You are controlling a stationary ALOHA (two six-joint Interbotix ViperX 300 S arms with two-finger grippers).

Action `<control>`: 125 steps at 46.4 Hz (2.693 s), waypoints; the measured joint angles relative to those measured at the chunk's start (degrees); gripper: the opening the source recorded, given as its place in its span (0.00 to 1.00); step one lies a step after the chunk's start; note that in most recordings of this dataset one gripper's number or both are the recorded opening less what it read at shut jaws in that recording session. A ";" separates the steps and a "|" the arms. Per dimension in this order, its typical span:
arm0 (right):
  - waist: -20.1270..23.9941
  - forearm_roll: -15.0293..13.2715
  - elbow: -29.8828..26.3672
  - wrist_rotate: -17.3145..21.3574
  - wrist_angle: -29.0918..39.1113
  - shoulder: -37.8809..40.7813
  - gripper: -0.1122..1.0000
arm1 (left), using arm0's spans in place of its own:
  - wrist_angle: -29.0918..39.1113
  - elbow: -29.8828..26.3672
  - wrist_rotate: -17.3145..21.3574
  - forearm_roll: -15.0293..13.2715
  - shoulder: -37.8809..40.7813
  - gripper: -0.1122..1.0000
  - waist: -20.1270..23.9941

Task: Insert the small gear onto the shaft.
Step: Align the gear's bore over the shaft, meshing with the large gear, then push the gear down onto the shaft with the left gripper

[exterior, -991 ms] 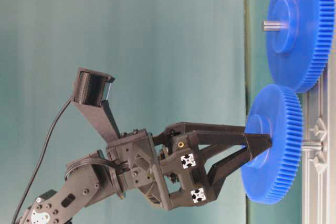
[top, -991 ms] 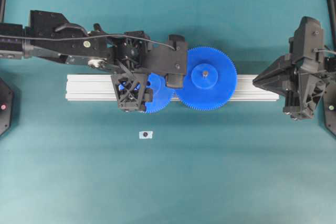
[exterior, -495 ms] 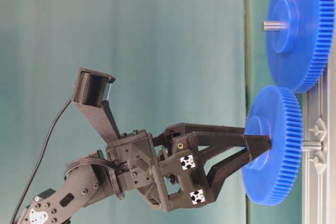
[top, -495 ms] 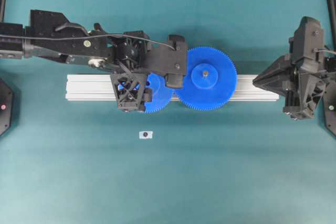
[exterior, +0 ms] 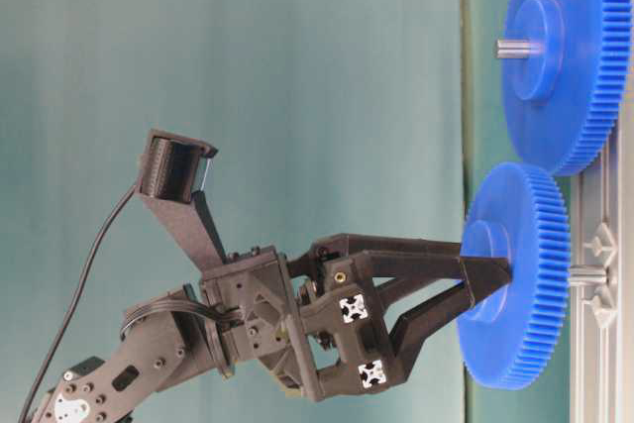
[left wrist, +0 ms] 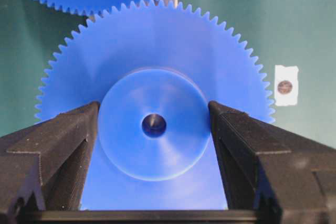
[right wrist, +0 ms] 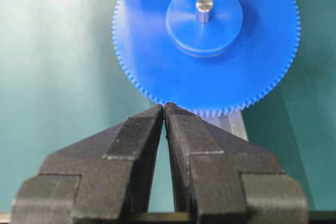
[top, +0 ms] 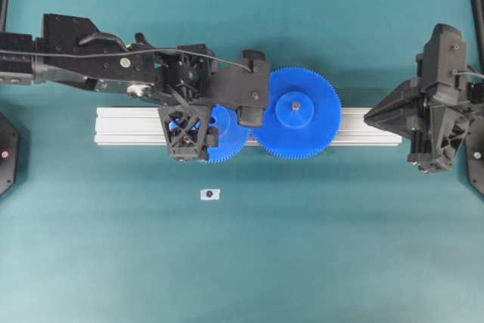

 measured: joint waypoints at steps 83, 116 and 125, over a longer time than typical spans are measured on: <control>0.00 0.26 0.35 1.58 -1.85 0.00 0.30 | 3.34 3.78 -0.97 0.00 -3.25 0.84 0.09; 0.09 0.26 1.49 2.46 -1.76 -2.02 0.30 | 2.90 4.31 -1.93 0.18 -0.70 0.84 0.09; 0.09 0.26 1.93 2.46 -1.85 -3.16 0.30 | 0.62 4.13 -2.72 0.00 1.76 0.84 0.09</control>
